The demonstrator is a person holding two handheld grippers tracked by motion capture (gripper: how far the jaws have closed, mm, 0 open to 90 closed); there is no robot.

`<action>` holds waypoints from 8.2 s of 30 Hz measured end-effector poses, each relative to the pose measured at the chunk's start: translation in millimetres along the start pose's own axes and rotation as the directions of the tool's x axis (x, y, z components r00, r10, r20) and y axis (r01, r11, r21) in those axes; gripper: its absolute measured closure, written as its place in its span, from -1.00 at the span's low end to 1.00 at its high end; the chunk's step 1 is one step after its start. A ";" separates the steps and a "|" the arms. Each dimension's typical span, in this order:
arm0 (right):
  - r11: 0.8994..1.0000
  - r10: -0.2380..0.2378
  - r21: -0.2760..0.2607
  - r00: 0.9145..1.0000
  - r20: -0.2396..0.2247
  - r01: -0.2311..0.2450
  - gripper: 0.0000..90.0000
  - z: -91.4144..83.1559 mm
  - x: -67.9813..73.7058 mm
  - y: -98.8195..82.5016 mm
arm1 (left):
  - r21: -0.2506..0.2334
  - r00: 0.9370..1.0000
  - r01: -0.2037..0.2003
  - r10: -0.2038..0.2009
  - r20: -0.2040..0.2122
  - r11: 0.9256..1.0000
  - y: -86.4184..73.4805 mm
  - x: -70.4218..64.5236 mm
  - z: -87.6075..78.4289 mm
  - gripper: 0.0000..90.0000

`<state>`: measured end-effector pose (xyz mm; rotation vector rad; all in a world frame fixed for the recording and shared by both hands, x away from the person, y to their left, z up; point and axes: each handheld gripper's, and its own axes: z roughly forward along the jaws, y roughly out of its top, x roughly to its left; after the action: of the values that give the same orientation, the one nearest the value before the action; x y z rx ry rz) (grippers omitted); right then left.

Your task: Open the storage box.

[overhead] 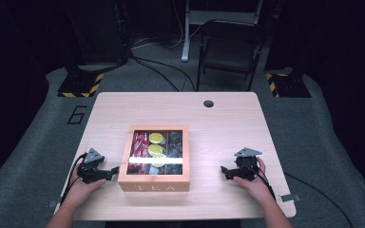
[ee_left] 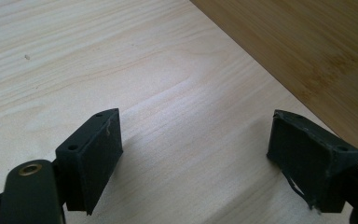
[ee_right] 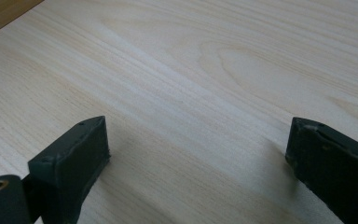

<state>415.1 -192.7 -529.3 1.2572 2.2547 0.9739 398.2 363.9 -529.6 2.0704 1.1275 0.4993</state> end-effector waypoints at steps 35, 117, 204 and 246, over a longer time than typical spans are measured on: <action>1.000 -0.010 -0.017 1.000 -0.004 0.010 -0.71 -6.1 2.2 -5.1 | 0.023 1.000 0.007 -0.007 0.006 1.000 2.6 -3.3 -2.4 -0.50; 0.979 -0.198 -0.118 0.929 -0.314 0.168 0.07 -40.5 140.8 30.1 | -0.031 0.973 -0.103 0.108 0.205 0.994 10.4 -83.7 -58.3 -0.06; 0.957 -0.211 -0.254 0.940 -0.267 0.143 0.15 -60.7 140.3 67.8 | -0.177 0.978 0.030 0.007 0.208 0.984 46.8 -80.0 -92.8 0.10; 0.900 -0.260 -0.406 0.943 -0.208 0.158 0.22 -62.7 118.1 122.4 | -0.291 0.984 0.063 -0.010 0.180 0.955 99.2 -60.8 -110.8 0.13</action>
<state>386.0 -72.6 -396.6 0.7339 2.1759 1.4755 351.9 321.8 -381.7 1.7914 0.9241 0.4286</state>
